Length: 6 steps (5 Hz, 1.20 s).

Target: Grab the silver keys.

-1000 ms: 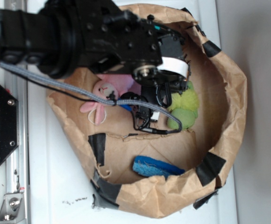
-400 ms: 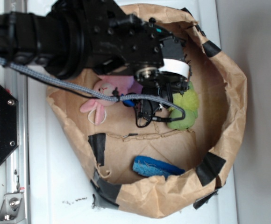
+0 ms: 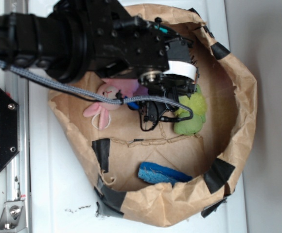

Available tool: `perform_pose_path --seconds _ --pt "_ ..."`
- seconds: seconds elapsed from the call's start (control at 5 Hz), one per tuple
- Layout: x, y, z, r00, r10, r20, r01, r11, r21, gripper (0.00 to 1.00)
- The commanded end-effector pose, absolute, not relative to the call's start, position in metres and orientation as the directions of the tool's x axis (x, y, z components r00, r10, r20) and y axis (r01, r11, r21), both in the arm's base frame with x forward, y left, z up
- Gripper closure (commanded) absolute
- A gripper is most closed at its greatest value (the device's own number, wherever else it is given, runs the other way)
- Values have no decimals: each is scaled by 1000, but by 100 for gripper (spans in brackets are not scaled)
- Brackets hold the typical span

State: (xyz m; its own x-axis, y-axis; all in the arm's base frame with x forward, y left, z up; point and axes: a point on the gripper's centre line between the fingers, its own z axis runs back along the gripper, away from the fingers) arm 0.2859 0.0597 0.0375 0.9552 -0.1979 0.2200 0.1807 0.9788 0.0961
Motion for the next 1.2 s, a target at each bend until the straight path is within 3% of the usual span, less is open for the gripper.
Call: perform_pose_path --seconds 0.0,0.2,0.4,0.6,0.8,1.0 --pt "292 56 60 947 -209 243 187 976 111 100" --pt "290 50 72 959 -210 193 194 976 97 100" --pt "285 28 112 976 -196 97 191 980 63 100" --pt "268 23 168 903 -248 350 311 941 -136 100" --pt "264 20 170 898 -257 356 311 945 -103 100" --pt "269 18 155 915 -238 327 271 961 -56 100"
